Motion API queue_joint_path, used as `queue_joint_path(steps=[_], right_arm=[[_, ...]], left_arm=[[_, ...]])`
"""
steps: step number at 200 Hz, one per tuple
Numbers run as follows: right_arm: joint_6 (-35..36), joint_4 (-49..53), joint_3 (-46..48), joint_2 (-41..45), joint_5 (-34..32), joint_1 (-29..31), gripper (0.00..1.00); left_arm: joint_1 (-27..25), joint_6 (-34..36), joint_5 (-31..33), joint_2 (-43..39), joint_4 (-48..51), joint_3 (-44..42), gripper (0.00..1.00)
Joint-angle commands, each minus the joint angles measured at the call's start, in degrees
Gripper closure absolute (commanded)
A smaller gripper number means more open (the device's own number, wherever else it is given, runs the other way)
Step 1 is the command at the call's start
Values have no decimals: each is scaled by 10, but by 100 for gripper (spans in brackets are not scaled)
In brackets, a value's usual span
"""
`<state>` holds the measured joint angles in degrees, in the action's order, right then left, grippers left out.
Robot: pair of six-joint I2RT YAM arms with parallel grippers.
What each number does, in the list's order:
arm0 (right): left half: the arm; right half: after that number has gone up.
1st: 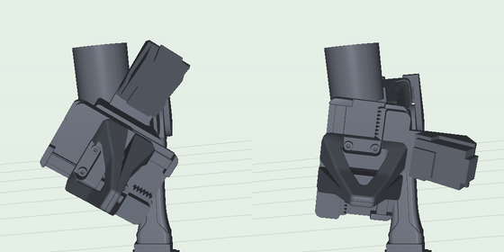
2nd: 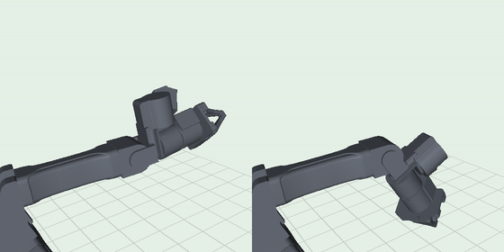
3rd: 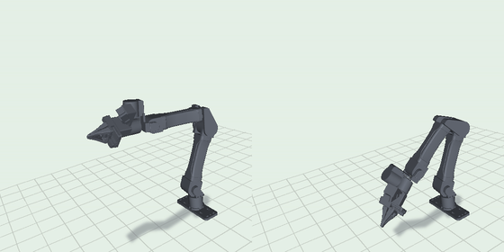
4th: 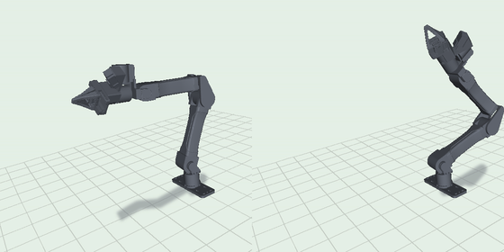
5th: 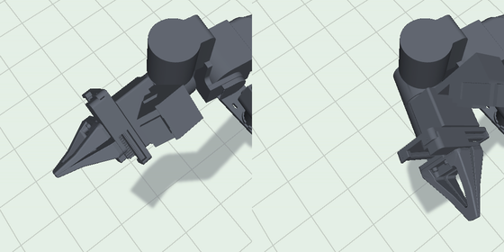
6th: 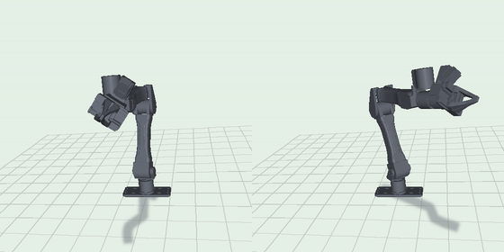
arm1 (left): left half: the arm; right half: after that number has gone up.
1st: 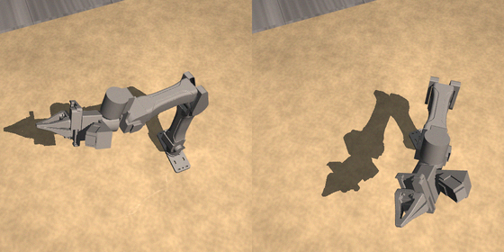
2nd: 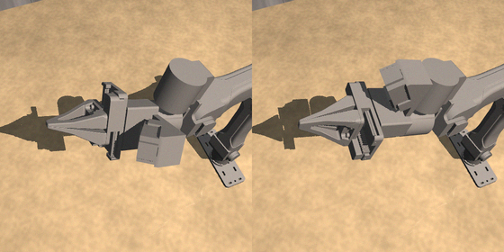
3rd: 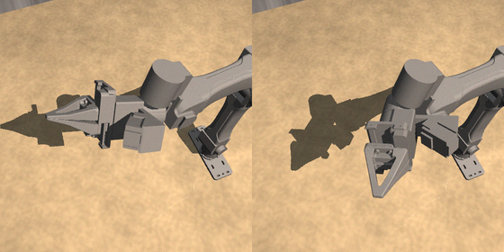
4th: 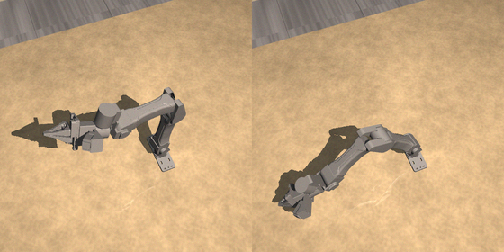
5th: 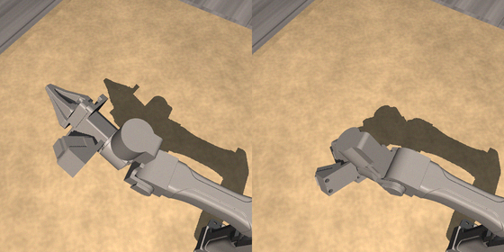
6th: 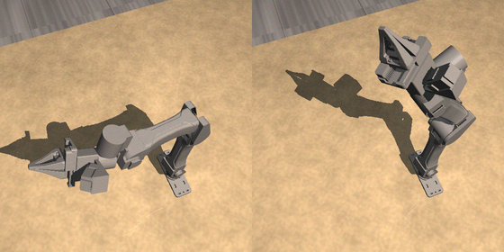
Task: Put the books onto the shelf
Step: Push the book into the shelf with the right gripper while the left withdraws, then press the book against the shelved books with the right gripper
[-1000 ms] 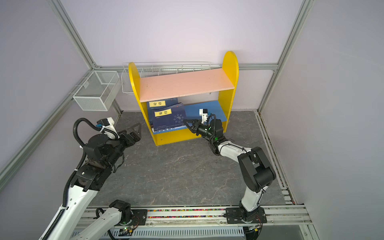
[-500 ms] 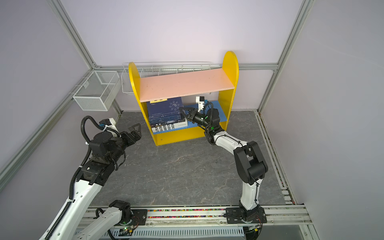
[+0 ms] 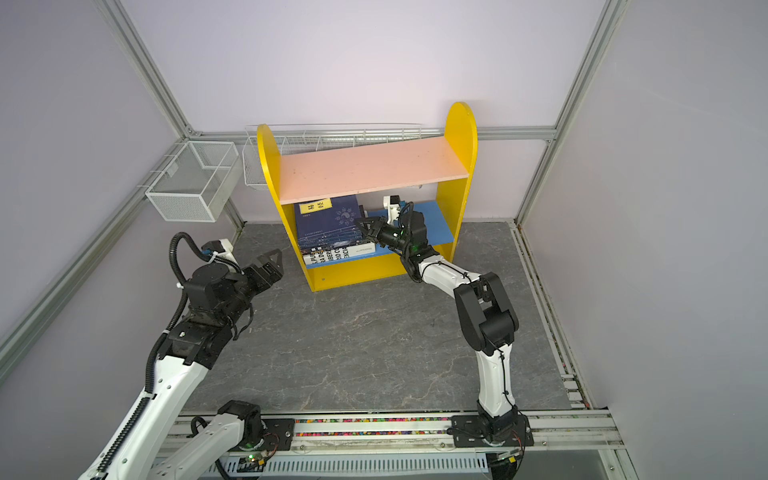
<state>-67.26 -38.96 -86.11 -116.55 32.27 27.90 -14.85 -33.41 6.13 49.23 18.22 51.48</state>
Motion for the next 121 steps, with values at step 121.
queue_joint_path(steps=[121], right_arm=[[27,148,-132,-63,6,18,93]], left_arm=[[14,-24,1,-17,-6,-36,1]])
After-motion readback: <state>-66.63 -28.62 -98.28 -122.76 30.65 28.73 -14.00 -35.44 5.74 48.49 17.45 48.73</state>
